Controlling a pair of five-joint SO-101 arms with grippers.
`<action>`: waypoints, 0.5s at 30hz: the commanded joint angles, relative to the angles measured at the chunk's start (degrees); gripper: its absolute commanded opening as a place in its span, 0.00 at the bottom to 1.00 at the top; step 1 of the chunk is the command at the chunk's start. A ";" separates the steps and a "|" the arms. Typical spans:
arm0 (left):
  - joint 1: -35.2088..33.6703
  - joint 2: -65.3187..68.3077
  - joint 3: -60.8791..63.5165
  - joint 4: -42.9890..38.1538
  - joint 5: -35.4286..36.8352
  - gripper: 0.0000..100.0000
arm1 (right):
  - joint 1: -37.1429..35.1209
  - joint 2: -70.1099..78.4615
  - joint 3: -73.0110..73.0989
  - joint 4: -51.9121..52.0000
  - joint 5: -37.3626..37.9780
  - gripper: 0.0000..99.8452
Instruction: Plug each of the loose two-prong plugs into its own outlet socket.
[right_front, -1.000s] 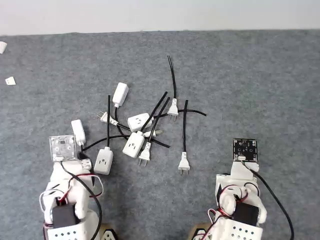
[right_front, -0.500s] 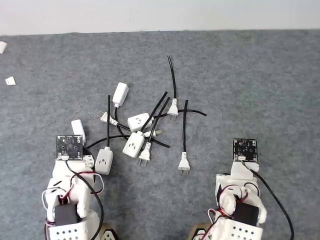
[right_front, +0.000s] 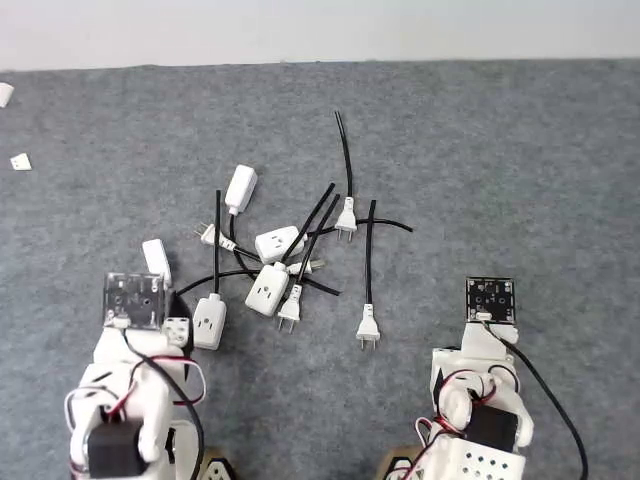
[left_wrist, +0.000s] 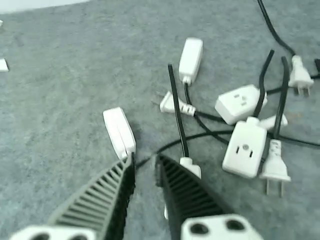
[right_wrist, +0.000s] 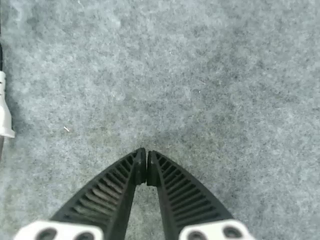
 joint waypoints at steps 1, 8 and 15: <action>0.53 11.08 -5.14 -1.67 0.62 0.11 | -0.04 0.31 0.79 0.22 -0.35 0.01; 1.58 31.12 -9.71 -9.05 5.98 0.11 | -0.04 0.31 0.79 0.22 -0.35 0.01; 4.84 39.30 -5.93 -10.64 5.54 0.11 | -0.04 0.31 0.79 0.22 -0.35 0.01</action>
